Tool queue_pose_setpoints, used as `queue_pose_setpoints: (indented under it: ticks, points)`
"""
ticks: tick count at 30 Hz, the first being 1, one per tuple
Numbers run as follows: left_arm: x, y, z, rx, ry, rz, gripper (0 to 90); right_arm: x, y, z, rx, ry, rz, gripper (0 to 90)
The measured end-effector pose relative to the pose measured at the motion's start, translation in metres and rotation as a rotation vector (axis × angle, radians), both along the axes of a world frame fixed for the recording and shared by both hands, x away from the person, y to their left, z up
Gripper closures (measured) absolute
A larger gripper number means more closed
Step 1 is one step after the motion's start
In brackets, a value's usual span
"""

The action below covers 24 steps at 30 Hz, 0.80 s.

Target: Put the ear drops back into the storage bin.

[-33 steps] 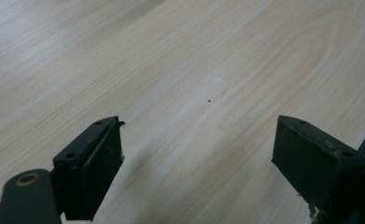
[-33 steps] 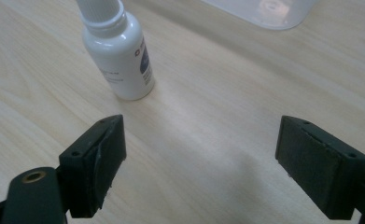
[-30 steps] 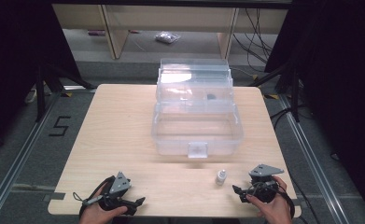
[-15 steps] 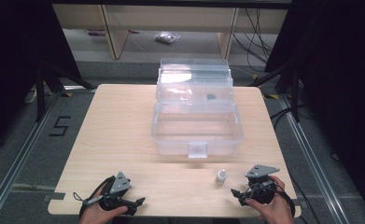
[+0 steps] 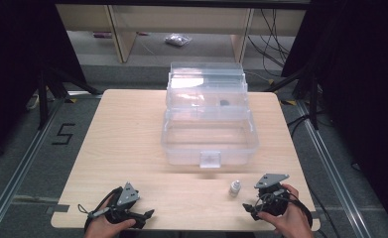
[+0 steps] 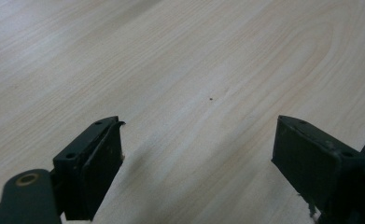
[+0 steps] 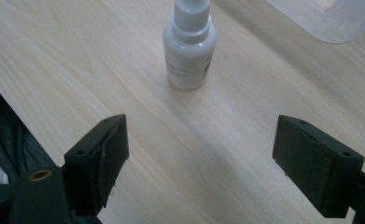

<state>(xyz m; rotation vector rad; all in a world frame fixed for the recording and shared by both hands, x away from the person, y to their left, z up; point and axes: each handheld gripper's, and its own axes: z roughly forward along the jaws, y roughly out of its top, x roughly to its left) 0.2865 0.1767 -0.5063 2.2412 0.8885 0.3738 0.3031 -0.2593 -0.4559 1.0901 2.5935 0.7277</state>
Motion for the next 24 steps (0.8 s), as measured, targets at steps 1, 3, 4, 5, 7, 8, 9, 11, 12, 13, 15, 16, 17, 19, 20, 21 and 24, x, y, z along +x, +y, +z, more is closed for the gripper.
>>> queue_pose_setpoints:
  ticks: [1,3,4,5,7,8,9,11,12,13,15,16,17,19,20,21,24]
  points:
    - [0.000,0.000,0.000,-0.008,0.002,0.005,15.4,0.002,0.001,0.000,-0.007,-0.008,0.015,19.4]
    - [0.000,0.000,-0.001,-0.004,0.004,0.000,15.4,0.003,0.002,0.001,-0.022,-0.010,0.021,19.9]
    - [0.000,0.000,-0.001,-0.007,-0.001,0.005,15.4,0.003,0.003,0.002,-0.023,0.003,0.023,20.0]
    - [0.000,0.000,-0.001,-0.005,0.002,0.003,15.4,0.003,0.004,0.002,-0.023,0.003,0.023,20.1]
    - [0.000,0.000,-0.001,-0.002,0.003,0.001,15.4,0.004,0.006,0.004,-0.029,0.009,0.024,20.3]
    - [0.000,0.000,-0.001,-0.005,0.008,-0.003,15.4,0.005,0.007,0.004,-0.034,0.001,0.034,20.6]
    - [0.001,0.001,0.000,0.017,0.007,-0.015,15.4,0.005,0.009,0.005,-0.037,0.013,0.035,21.1]
    - [0.000,0.000,-0.001,-0.002,0.001,0.008,15.4,0.006,0.012,0.005,-0.048,0.010,0.056,21.5]
    - [0.000,0.000,-0.001,0.001,-0.001,0.011,15.4,0.007,0.014,0.007,-0.050,0.019,0.058,21.7]
    - [0.000,0.000,-0.001,-0.001,0.003,0.005,15.4,0.008,0.015,0.007,-0.054,0.007,0.065,21.8]
    - [0.001,0.000,-0.001,-0.002,0.003,0.006,15.4,0.009,0.019,0.009,-0.062,0.026,0.071,21.9]
    - [0.000,0.000,-0.001,-0.003,0.003,0.007,15.4,0.011,0.019,0.010,-0.068,0.022,0.078,21.9]
    - [0.000,0.000,-0.001,-0.005,0.003,0.006,15.4,0.011,0.020,0.011,-0.069,0.033,0.074,22.0]
    - [0.000,0.000,-0.001,-0.002,0.004,0.005,15.4,0.013,0.023,0.013,-0.085,0.023,0.089,22.2]
    - [0.000,0.000,-0.001,-0.007,0.005,0.010,15.4,0.014,0.024,0.013,-0.084,0.027,0.091,22.3]
    - [0.000,0.000,-0.001,-0.005,0.007,0.011,15.4,0.015,0.025,0.014,-0.090,0.040,0.095,22.5]
    - [0.000,0.000,-0.001,-0.005,0.003,0.005,15.4,0.017,0.027,0.014,-0.095,0.033,0.104,22.6]
